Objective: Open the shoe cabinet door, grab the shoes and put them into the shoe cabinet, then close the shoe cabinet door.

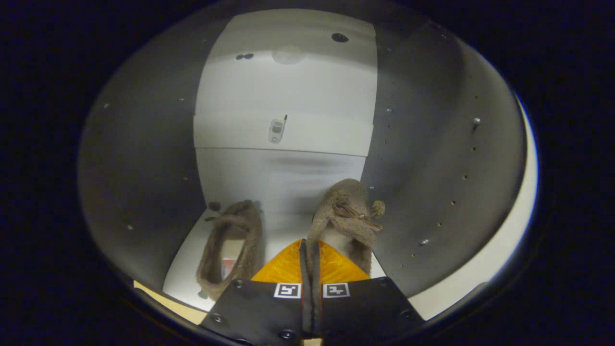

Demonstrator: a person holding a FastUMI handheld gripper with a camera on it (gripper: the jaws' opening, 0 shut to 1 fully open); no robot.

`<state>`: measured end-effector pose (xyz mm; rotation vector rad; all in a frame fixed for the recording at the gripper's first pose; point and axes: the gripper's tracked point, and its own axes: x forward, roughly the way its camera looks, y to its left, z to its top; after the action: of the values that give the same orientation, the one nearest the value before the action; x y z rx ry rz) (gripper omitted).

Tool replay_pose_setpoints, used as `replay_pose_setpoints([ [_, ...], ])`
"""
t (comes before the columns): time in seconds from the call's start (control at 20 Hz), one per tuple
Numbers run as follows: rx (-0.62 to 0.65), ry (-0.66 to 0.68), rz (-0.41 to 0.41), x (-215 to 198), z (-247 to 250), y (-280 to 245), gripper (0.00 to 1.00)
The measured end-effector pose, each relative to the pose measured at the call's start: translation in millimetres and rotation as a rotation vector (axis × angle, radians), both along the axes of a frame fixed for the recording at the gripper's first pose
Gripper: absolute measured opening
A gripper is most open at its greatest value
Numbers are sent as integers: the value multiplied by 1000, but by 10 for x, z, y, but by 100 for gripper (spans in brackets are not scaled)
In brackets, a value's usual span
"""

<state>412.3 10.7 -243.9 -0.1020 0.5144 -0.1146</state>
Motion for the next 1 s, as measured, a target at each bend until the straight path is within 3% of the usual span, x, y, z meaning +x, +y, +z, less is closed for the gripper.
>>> replay_pose_setpoints([
  [0.45, -52, 45, 70, 300, -301, 141, 3],
  [1.0, 48, 90, 21, 371, -341, 99, 6],
])
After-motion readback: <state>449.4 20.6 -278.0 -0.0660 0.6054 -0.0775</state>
